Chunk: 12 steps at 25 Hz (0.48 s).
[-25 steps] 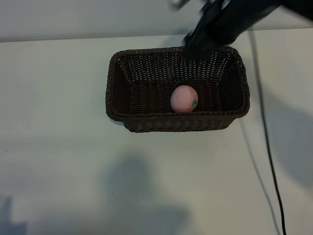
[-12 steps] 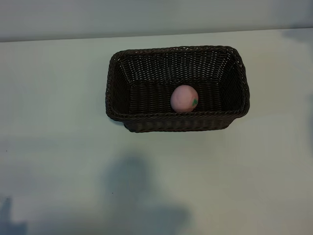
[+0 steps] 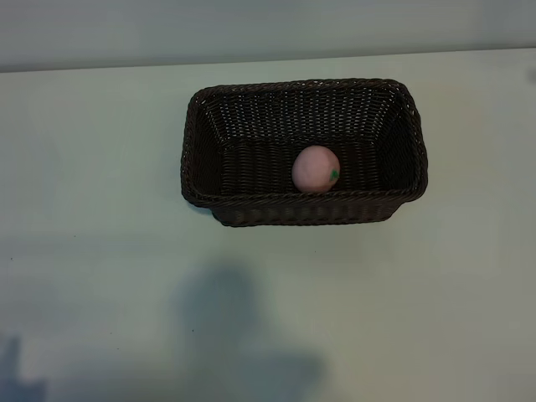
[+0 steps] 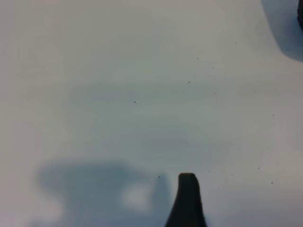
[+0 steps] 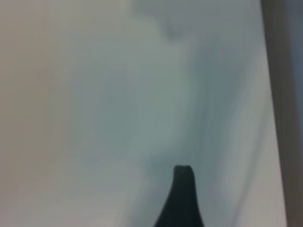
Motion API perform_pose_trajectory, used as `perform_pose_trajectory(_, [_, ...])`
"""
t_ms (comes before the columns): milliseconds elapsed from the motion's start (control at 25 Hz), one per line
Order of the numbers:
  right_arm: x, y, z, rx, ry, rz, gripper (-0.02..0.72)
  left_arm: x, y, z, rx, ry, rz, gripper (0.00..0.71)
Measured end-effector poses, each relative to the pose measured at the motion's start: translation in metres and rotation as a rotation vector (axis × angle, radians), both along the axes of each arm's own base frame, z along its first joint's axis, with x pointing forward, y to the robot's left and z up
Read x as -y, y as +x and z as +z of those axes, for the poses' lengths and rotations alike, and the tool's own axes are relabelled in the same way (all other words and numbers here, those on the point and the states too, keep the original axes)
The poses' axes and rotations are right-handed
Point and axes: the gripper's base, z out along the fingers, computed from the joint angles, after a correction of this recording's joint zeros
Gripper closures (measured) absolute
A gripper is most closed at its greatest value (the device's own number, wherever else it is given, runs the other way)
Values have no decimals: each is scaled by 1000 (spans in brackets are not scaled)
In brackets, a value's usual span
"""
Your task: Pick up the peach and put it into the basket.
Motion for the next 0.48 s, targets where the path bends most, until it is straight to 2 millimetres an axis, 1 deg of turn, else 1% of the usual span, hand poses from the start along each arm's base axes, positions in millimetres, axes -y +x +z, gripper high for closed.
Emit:
perform_pose_trajectory(120, [-12, -26, 34, 32, 2, 11, 106, 0, 0, 0, 0, 0, 0, 117])
perform_pose_trajectory(240, [-25, -56, 70, 116, -25, 16, 106, 0, 0, 0, 0, 0, 0, 117])
perform_pose_trajectory(400, [-46, -103, 119, 276, -48, 2, 106, 1, 0, 0, 0, -9, -6, 117])
perform_pose_trajectory(480, [-59, -132, 142, 365, -70, 4, 106, 0, 0, 0, 0, 0, 0, 117])
